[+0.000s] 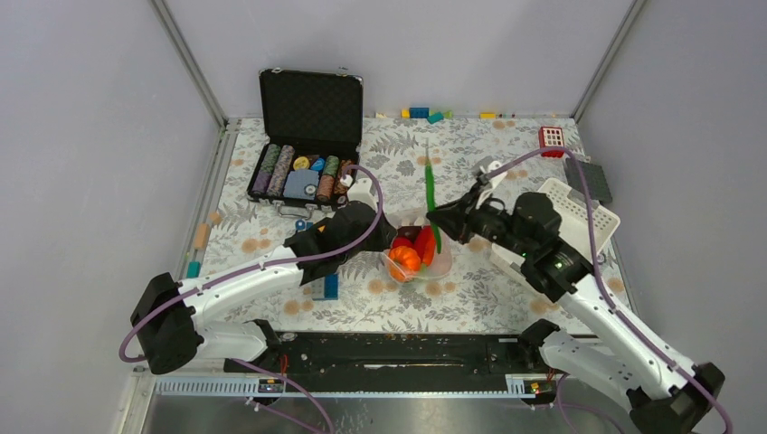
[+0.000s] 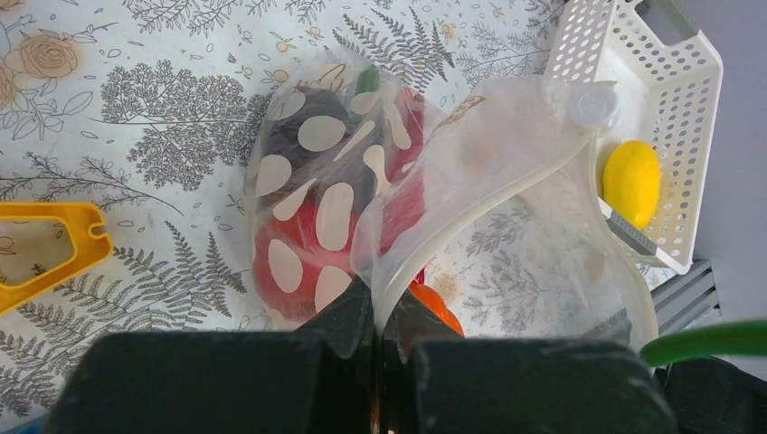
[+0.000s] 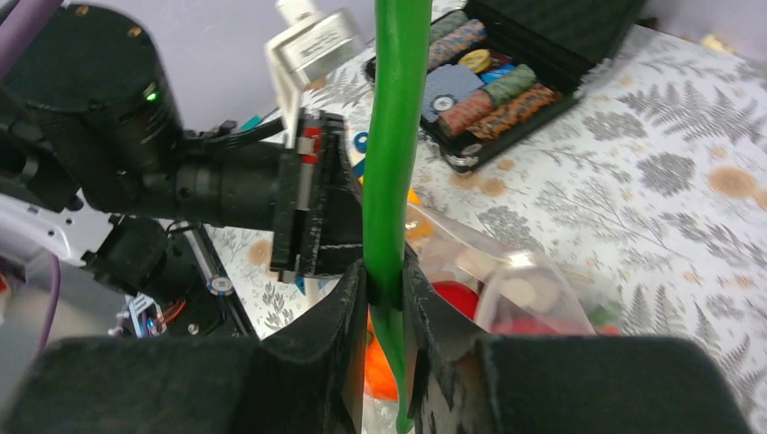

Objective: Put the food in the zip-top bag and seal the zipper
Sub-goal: Place the fake vegetable in the zipper food storage bag.

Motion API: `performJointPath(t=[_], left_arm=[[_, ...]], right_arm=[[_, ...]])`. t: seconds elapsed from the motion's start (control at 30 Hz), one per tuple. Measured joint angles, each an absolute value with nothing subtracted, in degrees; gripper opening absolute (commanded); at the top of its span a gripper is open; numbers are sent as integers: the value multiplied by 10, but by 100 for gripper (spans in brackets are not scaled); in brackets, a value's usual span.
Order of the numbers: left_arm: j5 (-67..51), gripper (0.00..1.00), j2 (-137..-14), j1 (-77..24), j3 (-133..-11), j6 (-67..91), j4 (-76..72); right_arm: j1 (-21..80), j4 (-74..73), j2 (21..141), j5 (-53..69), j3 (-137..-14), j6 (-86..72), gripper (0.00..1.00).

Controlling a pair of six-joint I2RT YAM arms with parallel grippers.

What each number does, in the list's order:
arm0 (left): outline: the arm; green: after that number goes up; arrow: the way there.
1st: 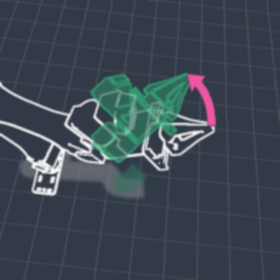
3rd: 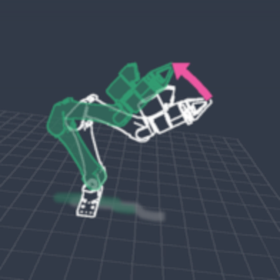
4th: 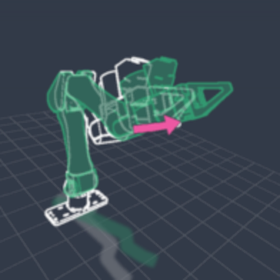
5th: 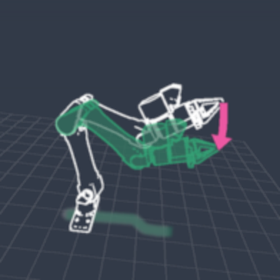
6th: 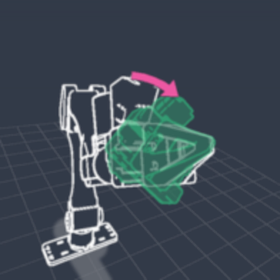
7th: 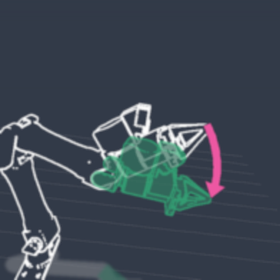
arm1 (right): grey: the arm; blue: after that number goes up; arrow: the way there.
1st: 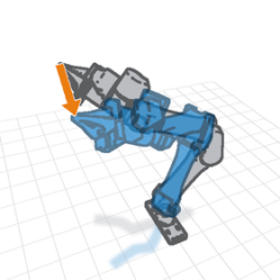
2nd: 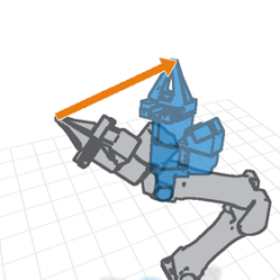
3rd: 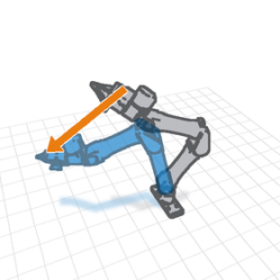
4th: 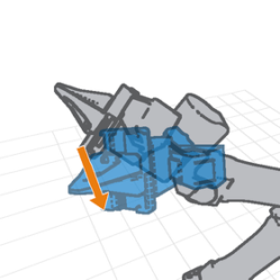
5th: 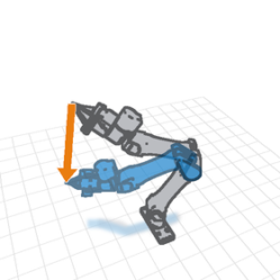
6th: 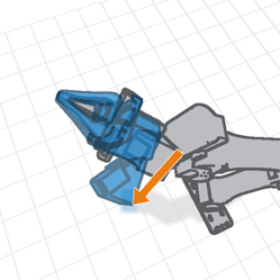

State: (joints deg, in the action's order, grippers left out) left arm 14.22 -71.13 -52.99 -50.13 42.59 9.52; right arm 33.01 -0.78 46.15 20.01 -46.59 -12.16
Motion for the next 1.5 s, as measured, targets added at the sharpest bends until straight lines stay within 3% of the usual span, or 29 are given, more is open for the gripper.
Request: performJointPath(t=[0.33, 0.63, 0.73, 0.83, 1.0, 1.5], left_arm=[[142, 0, -711, -530, -502, 447, 99], [155, 0, -711, -530, -514, 449, 117], [156, 0, -711, -530, -514, 449, 123], [156, 0, -711, -530, -514, 450, 124], [156, 0, -711, -530, -514, 451, 124], [154, 0, -711, -530, -514, 449, 124]], right_arm=[[452, 64, 534, 103, -432, -70, 0], [485, 101, 533, 38, -331, -48, 0], [488, 112, 533, 26, -313, -43, 13], [488, 122, 532, 24, -309, -43, 37], [488, 123, 520, 25, -307, -48, 50], [495, 93, 554, 37, -431, -12, 51]])
